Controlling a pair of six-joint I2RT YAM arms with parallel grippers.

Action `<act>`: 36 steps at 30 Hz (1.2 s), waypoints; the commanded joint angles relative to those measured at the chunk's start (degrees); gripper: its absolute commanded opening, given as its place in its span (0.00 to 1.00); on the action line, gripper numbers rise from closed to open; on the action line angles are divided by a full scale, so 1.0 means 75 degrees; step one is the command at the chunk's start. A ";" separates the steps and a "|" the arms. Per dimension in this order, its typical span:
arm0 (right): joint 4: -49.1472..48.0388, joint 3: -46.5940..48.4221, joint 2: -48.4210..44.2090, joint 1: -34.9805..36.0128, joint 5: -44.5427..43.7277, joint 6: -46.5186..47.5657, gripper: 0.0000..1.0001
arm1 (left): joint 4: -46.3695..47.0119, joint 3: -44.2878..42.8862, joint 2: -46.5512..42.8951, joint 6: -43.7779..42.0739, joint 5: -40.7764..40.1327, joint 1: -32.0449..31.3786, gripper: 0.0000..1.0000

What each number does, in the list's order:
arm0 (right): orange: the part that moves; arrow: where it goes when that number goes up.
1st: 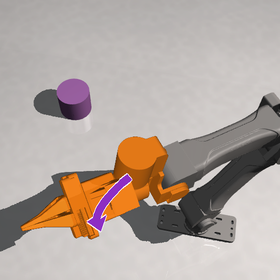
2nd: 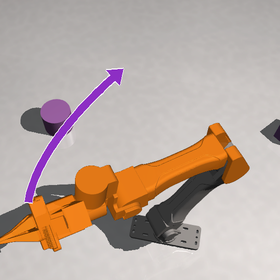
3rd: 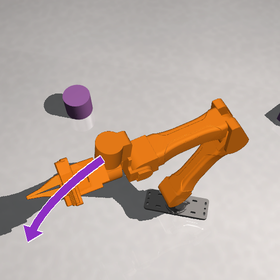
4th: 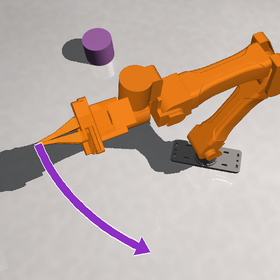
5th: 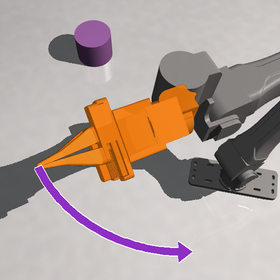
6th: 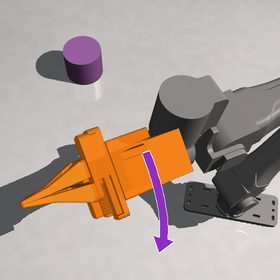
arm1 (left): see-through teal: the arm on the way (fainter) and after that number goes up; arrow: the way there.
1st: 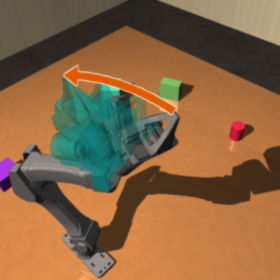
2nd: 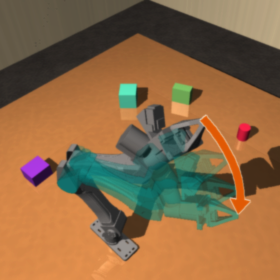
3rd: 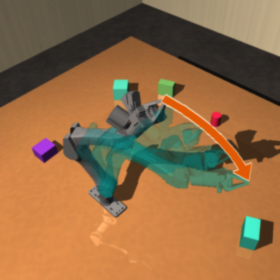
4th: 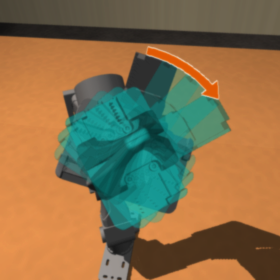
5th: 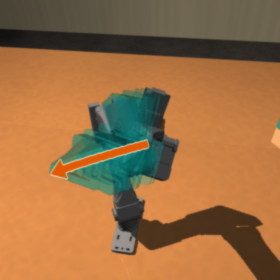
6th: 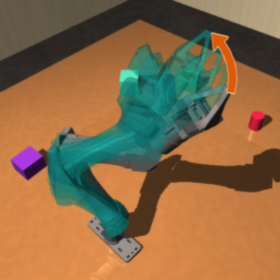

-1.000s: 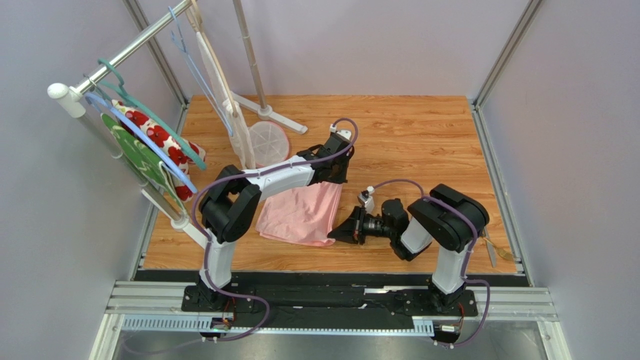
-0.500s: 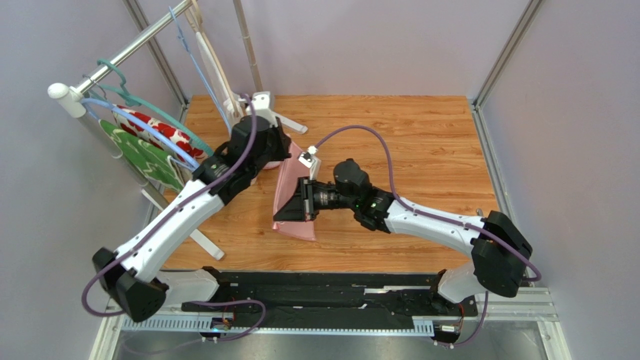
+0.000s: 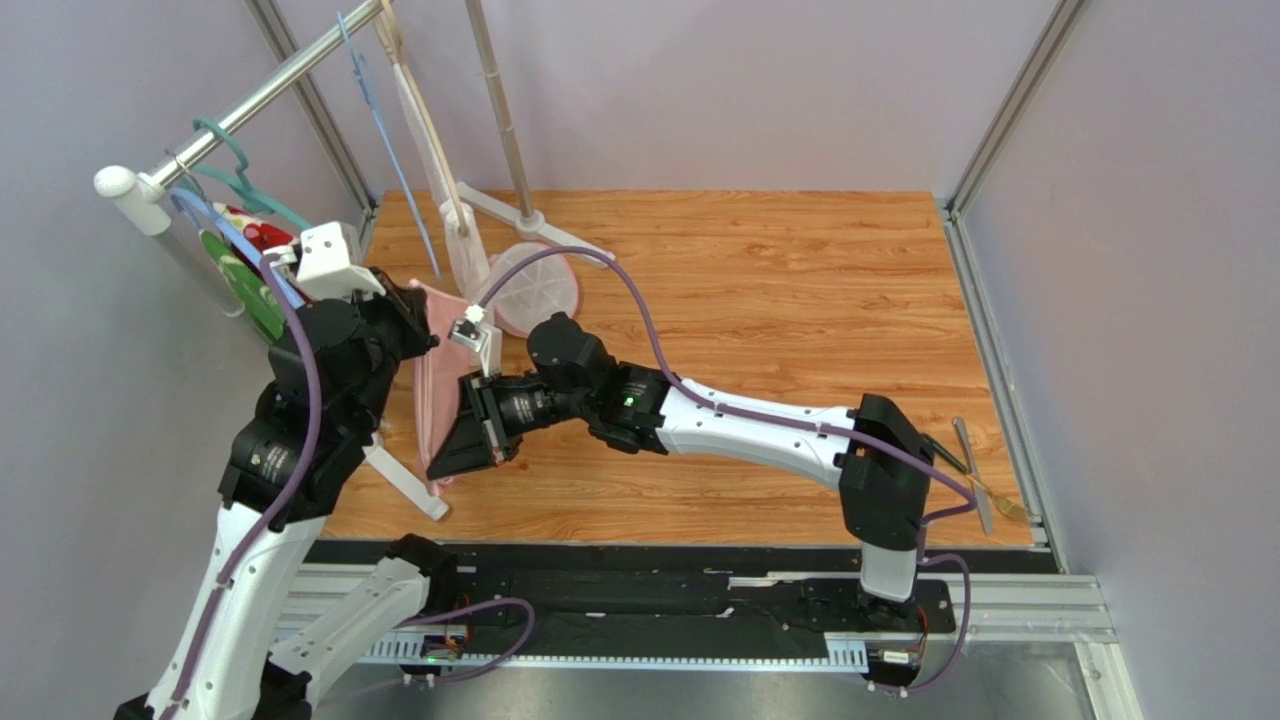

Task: Fold the napkin into a case and place the utensils inside
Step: Turn over the upper triangle folded napkin at the center of the board.

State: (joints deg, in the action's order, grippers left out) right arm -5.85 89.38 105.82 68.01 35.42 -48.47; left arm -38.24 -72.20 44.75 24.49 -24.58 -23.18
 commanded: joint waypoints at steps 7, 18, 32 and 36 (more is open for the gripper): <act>-0.3740 -0.3042 -0.0491 -0.0476 0.1019 -0.1904 0.00 | 0.1592 0.0404 0.2174 0.0026 0.1098 -0.0212 0.00; -0.9579 -0.8669 0.0362 -0.2937 0.1558 -0.3499 0.00 | 0.4415 -0.1328 0.8550 -0.0148 0.0336 -0.2544 0.00; -0.8795 -0.9960 0.0586 -0.4333 0.1571 -0.2444 0.00 | 0.4771 -0.2852 1.0509 0.0086 0.1531 -0.2921 0.00; -0.8713 -1.0148 0.0434 -0.4357 0.1395 -0.2409 0.00 | 0.4712 -0.3099 1.0744 0.0145 0.1636 -0.2956 0.00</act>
State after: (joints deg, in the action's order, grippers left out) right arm -71.20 15.97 110.32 33.52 38.37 -68.90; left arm -13.13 -90.45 124.36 24.82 -10.26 -46.39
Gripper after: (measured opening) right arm 0.008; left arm 0.006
